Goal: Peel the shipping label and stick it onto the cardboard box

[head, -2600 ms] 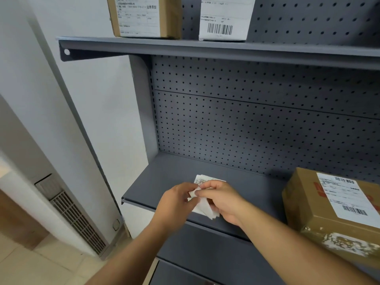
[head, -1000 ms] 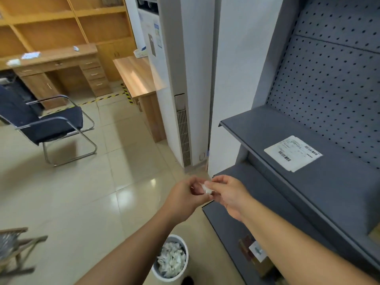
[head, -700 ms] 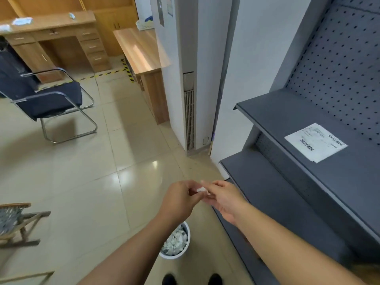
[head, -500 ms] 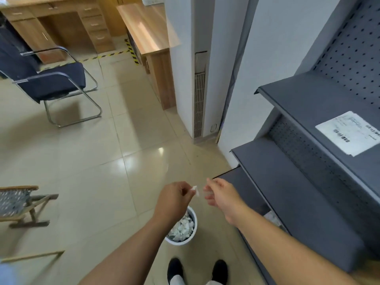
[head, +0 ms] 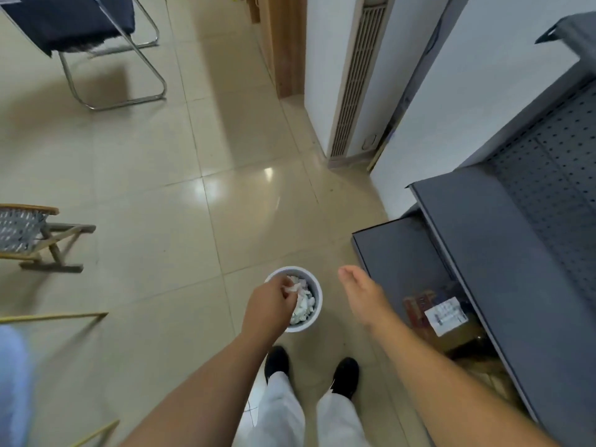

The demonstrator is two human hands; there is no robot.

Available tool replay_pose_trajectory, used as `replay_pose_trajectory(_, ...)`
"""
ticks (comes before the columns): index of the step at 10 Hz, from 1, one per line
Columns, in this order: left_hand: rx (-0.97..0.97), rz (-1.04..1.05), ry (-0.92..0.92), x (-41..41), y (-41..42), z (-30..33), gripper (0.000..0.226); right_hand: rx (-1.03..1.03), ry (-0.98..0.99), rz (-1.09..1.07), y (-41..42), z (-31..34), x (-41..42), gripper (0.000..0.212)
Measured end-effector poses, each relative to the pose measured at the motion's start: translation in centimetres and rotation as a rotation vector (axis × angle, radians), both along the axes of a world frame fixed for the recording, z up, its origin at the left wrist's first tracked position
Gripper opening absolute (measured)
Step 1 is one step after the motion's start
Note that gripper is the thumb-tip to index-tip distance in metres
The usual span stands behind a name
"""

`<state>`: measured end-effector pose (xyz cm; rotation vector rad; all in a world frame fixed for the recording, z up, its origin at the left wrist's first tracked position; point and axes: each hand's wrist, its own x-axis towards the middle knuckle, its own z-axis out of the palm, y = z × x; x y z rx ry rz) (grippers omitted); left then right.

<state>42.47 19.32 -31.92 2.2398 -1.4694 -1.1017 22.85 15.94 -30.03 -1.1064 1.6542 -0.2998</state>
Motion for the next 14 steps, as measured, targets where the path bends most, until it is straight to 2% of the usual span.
replay_pose_trajectory(3,0.070,0.069,0.001,-0.1,1.4,-9.7,0.026,0.022,0.012,0.059,0.6,-7.6,2.3,0.042)
replay_pose_trajectory(7,0.119,0.077,0.000,0.1,1.6,-16.9,0.039,0.053,-0.037,0.028,1.1,-14.6,2.6,0.041)
replay_pose_trajectory(10,0.058,0.055,0.056,-1.2,0.3,-12.2,0.039,0.013,-0.083,-0.071,0.4,-11.4,1.8,0.043)
replay_pose_trajectory(12,-0.025,0.020,0.046,-2.3,-2.2,-4.9,0.028,-0.061,-0.112,-0.099,-1.6,-5.7,0.2,0.045)
replay_pose_trajectory(14,-0.138,-0.013,0.030,-4.5,-5.1,2.3,0.034,-0.174,-0.156,-0.127,-3.7,2.3,-2.2,0.043)
